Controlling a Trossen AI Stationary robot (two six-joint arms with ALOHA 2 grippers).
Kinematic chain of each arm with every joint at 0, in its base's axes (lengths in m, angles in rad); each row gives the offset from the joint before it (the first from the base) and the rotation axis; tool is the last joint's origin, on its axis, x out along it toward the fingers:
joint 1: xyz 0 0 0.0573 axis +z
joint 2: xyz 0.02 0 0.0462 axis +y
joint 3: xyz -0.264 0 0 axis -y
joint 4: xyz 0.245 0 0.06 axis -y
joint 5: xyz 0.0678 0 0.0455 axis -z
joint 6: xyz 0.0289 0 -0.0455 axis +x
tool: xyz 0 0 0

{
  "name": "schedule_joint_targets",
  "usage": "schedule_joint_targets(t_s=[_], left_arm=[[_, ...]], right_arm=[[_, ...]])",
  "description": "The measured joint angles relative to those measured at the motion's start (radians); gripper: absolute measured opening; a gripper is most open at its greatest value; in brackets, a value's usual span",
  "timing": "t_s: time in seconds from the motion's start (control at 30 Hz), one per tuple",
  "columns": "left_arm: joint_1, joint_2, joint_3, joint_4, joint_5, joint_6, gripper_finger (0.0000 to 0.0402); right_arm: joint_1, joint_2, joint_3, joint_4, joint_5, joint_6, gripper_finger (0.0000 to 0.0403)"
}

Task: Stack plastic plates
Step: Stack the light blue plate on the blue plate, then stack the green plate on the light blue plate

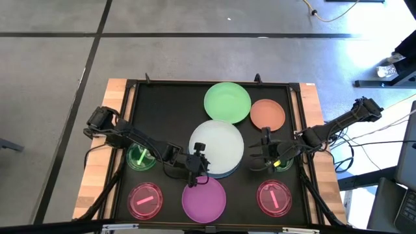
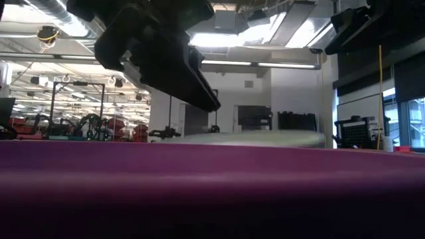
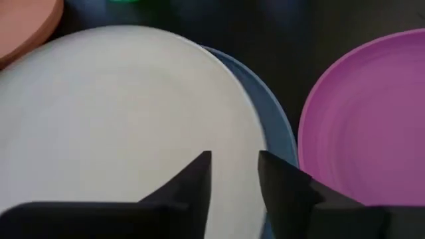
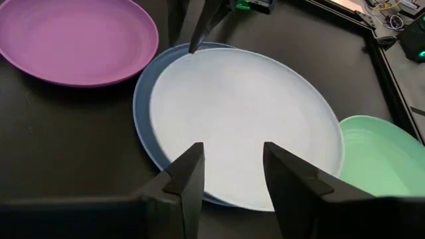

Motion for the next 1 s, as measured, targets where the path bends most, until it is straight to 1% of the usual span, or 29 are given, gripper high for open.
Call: schedule_joint_targets(t_s=[0.1, 0.23, 0.4, 0.57, 0.63, 0.73, 0.93, 1.0], left_arm=[[-0.01, -0.023, 0.0, -0.005, -0.008, 0.004, 0.0139], [-0.026, -0.065, 0.0, -0.016, -0.029, 0.006, 0.0151], [-0.042, -0.098, 0.0, -0.054, -0.077, 0.006, 0.0149], [-0.039, -0.099, -0.009, -0.076, -0.082, -0.002, 0.0135], [-0.033, -0.103, -0.034, -0.076, -0.082, -0.002, 0.013], [-0.02, -0.154, -0.101, -0.061, -0.085, -0.023, 0.0124], [0.0, -0.328, -0.26, 0.138, -0.09, -0.04, 0.0115], [0.005, -0.375, -0.318, 0.212, -0.093, -0.044, 0.0114]], right_arm=[[0.0, 0.0, 0.0, 0.0, 0.003, 0.0, 0.0145], [0.0, 0.0, 0.0, 0.001, 0.008, 0.0, 0.0145], [0.0, 0.0, 0.0, 0.004, 0.01, 0.001, 0.0145], [0.0, 0.002, -0.002, 0.013, 0.01, 0.009, 0.0145], [0.0, 0.002, -0.019, 0.047, 0.012, 0.007, 0.0145], [0.0, 0.002, -0.05, 0.093, 0.015, -0.002, 0.0145], [-0.009, 0.002, -0.078, 0.15, 0.1, -0.027, 0.0145], [-0.028, 0.002, -0.084, 0.166, 0.104, -0.027, 0.0145]])
